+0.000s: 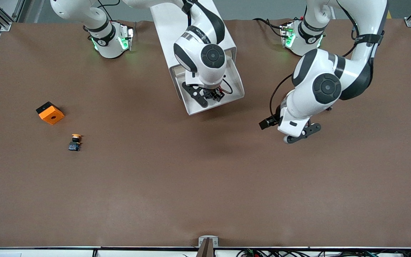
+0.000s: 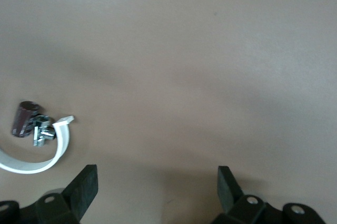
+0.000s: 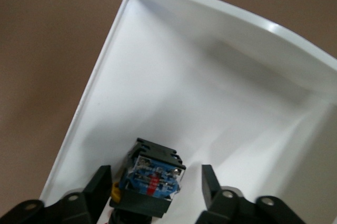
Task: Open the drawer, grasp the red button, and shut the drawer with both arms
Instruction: 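Lift the red button out with the right gripper while the left gripper returns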
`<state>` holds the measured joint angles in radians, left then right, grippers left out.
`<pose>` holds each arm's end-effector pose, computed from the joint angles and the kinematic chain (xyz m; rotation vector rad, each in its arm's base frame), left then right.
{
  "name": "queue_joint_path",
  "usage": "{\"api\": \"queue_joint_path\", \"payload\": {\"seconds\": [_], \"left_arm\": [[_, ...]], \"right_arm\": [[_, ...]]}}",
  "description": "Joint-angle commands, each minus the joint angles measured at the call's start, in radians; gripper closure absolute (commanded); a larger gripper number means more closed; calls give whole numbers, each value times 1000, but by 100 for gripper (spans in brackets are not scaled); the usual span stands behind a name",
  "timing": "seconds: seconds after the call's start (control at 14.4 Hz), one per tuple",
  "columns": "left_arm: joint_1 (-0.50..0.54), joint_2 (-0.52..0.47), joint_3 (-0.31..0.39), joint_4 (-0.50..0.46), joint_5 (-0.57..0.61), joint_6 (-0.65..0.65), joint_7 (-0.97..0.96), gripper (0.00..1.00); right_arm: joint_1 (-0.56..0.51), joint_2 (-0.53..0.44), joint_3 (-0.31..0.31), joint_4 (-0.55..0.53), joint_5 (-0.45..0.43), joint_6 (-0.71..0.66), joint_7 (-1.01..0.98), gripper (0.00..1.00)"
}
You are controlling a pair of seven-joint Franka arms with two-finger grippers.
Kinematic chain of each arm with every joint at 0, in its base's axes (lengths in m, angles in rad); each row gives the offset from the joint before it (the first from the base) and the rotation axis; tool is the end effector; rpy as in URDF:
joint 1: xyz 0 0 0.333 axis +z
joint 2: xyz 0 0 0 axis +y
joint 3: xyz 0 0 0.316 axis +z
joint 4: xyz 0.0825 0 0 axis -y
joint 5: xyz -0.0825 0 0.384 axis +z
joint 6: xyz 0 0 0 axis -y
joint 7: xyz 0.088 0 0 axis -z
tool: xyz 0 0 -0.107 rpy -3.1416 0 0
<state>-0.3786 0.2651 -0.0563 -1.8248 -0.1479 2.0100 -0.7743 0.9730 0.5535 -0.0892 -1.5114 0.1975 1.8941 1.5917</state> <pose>0.5560 -0.2658 0.3847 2.9945 0.6213 -0.2278 0.4148 0.5425 0.3304 2.7901 -1.1424 -0.2739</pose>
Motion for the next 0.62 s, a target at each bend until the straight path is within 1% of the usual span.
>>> {"api": "queue_joint_path", "payload": {"seconds": [0.0,0.07,0.14,0.21,0.28,0.35,0.42,0.55], "left_arm": [[3,-29,-43,-100,18,122,18,0],[3,-29,-56,-123,19,163,18,0],[3,-27,-65,-139,18,188,17,0],[1,-27,-76,-149,18,197,15,0],[1,-27,-92,-163,18,208,7,0],[3,-30,-111,-186,18,232,6,0],[3,-41,-123,-227,18,283,6,0],[3,-50,-163,-348,18,483,3,0]], "right_arm": [[10,6,-10,11,22,2,-7,55],[10,6,-12,13,22,2,-7,67],[10,6,-12,13,22,2,-7,77],[10,6,-12,13,22,2,-7,84],[10,6,-12,13,22,2,-9,89],[10,6,-12,13,22,0,-9,91],[10,6,-12,16,22,0,-9,91],[7,5,-12,20,22,-1,-7,91]]}}
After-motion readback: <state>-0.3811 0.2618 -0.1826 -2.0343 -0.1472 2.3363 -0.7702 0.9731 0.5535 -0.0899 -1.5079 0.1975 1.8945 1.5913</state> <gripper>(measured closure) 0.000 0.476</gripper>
